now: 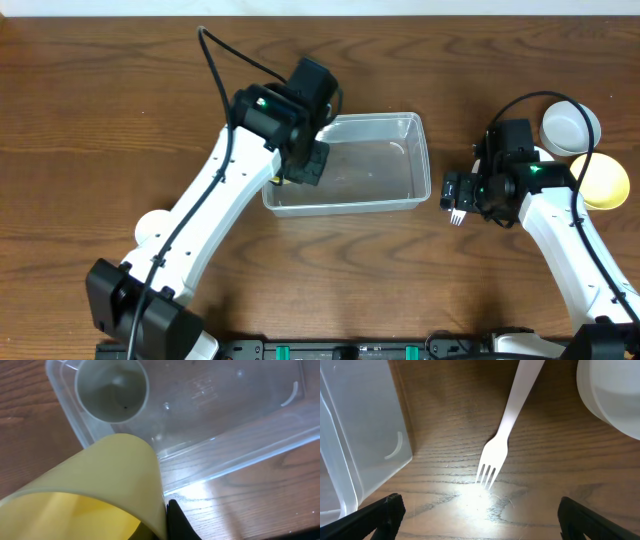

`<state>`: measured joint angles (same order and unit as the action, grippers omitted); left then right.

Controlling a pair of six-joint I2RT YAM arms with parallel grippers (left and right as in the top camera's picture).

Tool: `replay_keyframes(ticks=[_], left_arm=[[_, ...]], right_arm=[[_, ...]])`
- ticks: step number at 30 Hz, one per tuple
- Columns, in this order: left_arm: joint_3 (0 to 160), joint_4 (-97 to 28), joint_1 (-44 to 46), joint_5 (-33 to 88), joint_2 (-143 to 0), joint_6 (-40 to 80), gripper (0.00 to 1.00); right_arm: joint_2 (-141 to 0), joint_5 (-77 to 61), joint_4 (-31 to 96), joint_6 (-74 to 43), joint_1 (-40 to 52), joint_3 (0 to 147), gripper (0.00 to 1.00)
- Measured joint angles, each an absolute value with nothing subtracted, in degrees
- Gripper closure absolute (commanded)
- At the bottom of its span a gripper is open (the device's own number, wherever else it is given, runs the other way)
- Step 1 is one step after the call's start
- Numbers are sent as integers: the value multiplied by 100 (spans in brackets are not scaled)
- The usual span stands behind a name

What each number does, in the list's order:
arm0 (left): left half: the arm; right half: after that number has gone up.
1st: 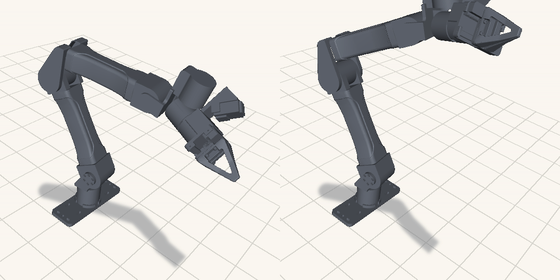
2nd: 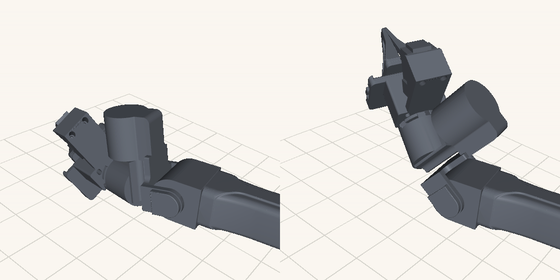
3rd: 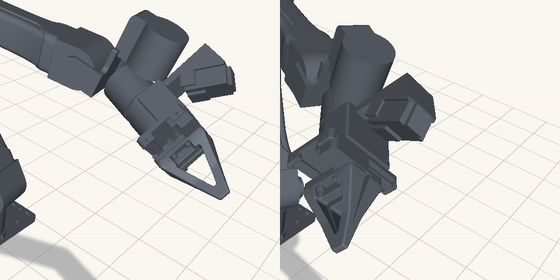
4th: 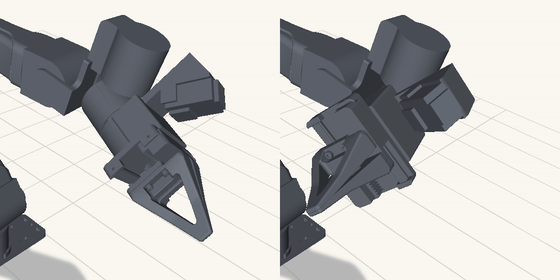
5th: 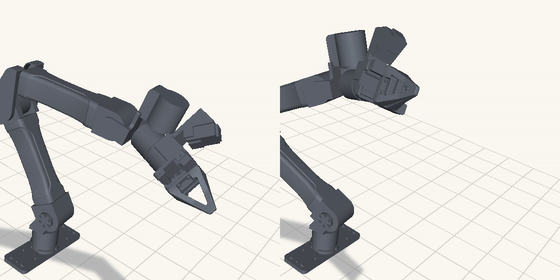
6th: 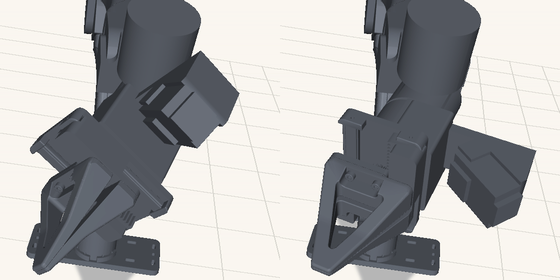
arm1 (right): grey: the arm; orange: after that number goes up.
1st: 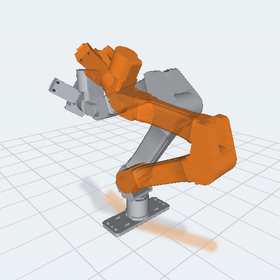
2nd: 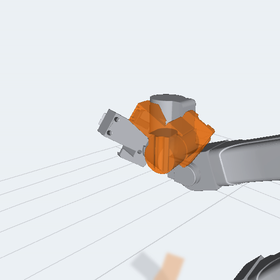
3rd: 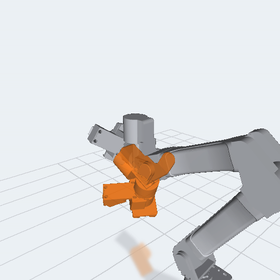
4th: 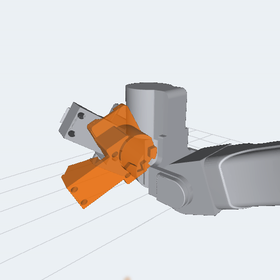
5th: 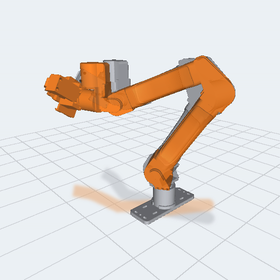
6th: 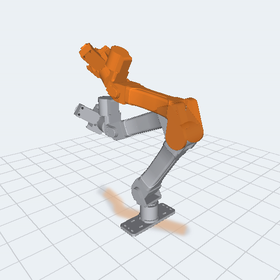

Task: Pack container
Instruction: 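Place yellow cup into container beside grey cup, release, withdraw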

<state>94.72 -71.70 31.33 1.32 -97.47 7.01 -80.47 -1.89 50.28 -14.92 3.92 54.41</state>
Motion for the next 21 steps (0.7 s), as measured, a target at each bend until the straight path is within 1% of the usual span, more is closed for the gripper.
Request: replay_keyframes(ticks=[13, 21], left_arm=[[8530, -6659, 3162, 130, -9828, 751, 94], [7950, -6047, 3162, 137, -9839, 751, 94]], right_arm=[[-8047, -189, 5076, -1492, 392, 5441, 1], [-8047, -189, 5129, -1492, 392, 5441, 1]])
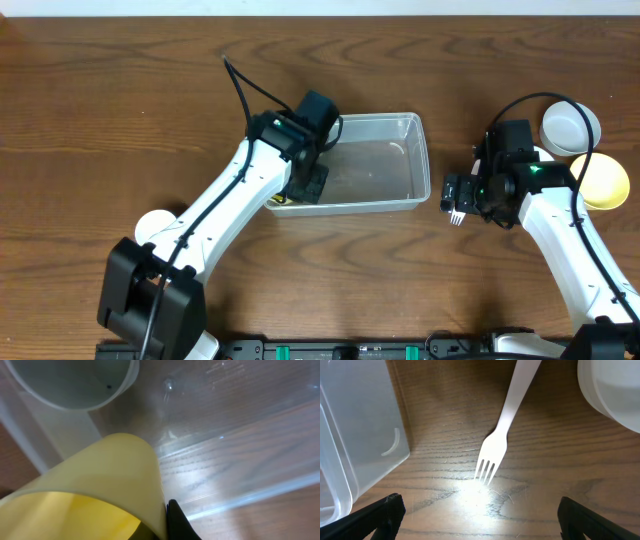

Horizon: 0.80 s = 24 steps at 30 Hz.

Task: Pack container
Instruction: 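Place yellow cup into container beside grey cup, release, withdraw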

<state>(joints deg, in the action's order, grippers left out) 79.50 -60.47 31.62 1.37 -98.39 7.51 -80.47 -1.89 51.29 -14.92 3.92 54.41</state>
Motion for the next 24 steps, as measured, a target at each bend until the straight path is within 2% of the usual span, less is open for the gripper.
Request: replay_keyframes(ticks=[11, 13, 16, 20, 24], left_arm=[[7793, -5725, 3162, 132, -10451, 751, 92], [7791, -5714, 3164, 130, -10571, 742, 83], [7778, -5714, 3162, 104, -10630, 731, 57], [7806, -5883, 3162, -84, -10630, 744, 50], [8278, -6477, 3162, -351, -10595, 751, 50]], right_arm=[[-8047, -187, 5199, -1492, 392, 5441, 1], [-8047, -187, 5216, -1492, 392, 5441, 1], [-8047, -187, 5223, -1494, 392, 5441, 1], [-8047, -187, 5227, -1492, 392, 5441, 1], [-8047, -187, 5227, -1494, 392, 5441, 1]])
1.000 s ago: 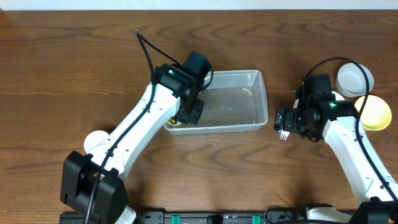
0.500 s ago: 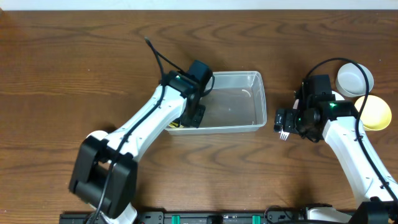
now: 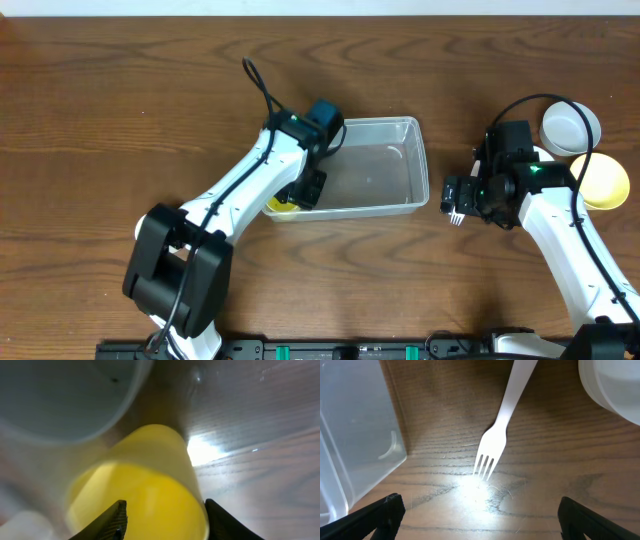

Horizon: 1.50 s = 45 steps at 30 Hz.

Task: Pack container
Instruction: 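Place yellow cup into container beside grey cup, release, withdraw, then lower left gripper onto the white cup and grasp it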

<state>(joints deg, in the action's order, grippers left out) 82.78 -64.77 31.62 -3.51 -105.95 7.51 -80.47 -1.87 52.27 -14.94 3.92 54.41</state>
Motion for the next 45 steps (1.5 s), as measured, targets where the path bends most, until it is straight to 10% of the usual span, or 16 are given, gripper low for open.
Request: replay_keyframes(ticks=[15, 34, 39, 45], left_arm=[[9415, -7811, 1109, -945, -8101, 2069, 46], [5544, -6267, -589, -336, -8027, 2462, 45], [5376, -5979, -591, -294, -8029, 2504, 78], [5144, -5629, -596, -294, -8134, 2453, 90]], right_arm=[[-8047, -185, 5223, -1492, 392, 5441, 1], [-8049, -169, 5207, -1487, 392, 5443, 1], [-8049, -169, 5236, -1487, 392, 5443, 1], [-8049, -169, 5330, -1487, 392, 5443, 1]])
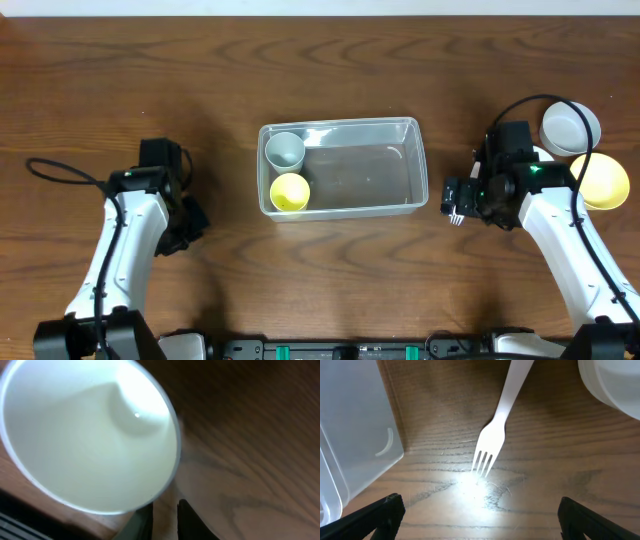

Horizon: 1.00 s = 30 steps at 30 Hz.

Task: Pack container
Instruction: 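Lower left gripper onto the white cup and grasp it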

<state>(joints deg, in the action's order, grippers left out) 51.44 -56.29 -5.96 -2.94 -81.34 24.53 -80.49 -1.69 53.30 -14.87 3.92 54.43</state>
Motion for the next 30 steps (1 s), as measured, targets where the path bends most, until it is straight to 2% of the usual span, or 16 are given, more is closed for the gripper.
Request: replay_keyframes(ticks=[2, 30], left_arm=[[5092, -5610, -596, -294, -8171, 2440, 94], [5074, -5542, -596, -296, -8208, 2073, 94]], right_arm=[[-8049, -169, 5339, -1485, 392, 5443, 1], [-8049, -169, 5330, -1487, 392, 5443, 1]])
